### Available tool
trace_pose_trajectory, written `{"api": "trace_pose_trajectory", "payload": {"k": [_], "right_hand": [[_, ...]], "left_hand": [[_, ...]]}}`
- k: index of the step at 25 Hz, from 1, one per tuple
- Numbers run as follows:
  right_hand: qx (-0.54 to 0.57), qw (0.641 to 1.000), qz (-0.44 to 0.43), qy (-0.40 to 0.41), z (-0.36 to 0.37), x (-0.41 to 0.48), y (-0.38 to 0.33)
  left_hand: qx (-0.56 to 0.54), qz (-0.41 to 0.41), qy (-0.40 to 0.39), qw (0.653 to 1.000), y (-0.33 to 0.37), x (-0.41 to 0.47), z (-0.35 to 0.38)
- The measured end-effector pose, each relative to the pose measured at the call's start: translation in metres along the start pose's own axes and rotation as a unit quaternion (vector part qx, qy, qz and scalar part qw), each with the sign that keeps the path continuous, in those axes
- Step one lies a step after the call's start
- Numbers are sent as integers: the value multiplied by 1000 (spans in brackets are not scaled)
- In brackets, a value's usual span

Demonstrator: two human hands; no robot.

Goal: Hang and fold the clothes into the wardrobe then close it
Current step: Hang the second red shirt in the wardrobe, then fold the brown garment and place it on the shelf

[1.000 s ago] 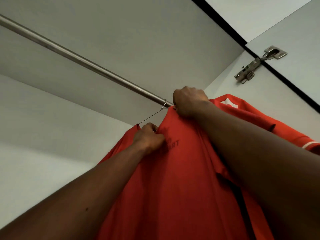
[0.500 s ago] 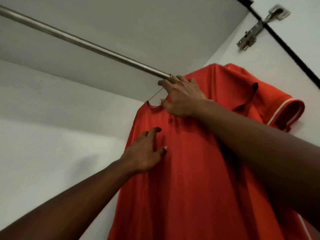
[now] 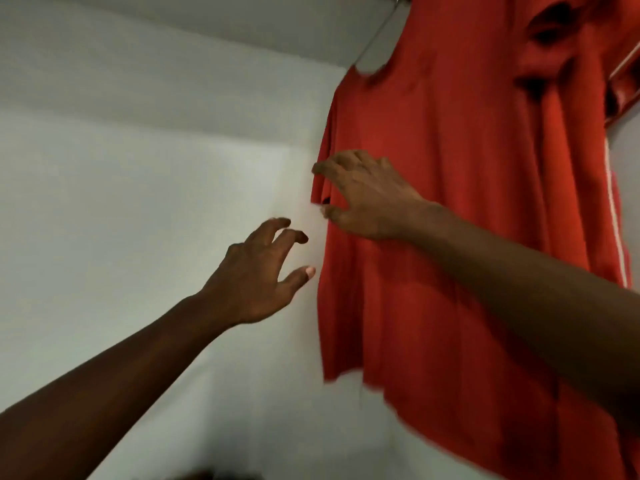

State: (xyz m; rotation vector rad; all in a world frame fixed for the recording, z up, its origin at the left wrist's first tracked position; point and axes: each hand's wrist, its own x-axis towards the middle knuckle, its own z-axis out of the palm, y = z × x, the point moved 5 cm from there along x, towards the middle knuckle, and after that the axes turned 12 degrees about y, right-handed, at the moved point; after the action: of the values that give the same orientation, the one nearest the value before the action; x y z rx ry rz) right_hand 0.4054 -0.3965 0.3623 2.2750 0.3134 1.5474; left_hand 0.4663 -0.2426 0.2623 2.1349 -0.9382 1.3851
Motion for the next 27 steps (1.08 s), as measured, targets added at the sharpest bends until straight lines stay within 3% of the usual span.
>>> {"api": "trace_pose_trajectory", "payload": {"k": [4, 7, 9, 12, 14, 18, 21, 23, 25, 27], "right_hand": [[146, 985, 69, -56, 13, -88, -78], [262, 952, 109, -118, 21, -171, -153], [351, 906, 167, -165, 20, -229, -204], [460, 810, 269, -244, 15, -298, -274], [484, 774, 295, -282, 15, -327, -317], [402, 813, 261, -331, 21, -351, -362], [446, 778, 280, -345, 14, -350, -364], [446, 759, 215, -423, 4, -356, -366], [394, 774, 147, -473, -9, -367, -363], [371, 794, 152, -456, -21, -376, -356]], "left_hand": [[-65, -70, -41, 995, -21, -119, -22], [-133, -165, -88, 973, -34, -221, -38], [-163, -216, -108, 957, -42, -279, -48], [-185, -277, -131, 934, -46, -342, -55], [-201, -318, -148, 915, -48, -375, -58], [-185, -371, -106, 904, -51, -423, -67], [-162, -354, -98, 916, -50, -447, -70], [-145, -340, -97, 924, -50, -453, -69], [-118, -333, -99, 930, -50, -452, -68], [-93, -314, -116, 938, -47, -452, -65]]}}
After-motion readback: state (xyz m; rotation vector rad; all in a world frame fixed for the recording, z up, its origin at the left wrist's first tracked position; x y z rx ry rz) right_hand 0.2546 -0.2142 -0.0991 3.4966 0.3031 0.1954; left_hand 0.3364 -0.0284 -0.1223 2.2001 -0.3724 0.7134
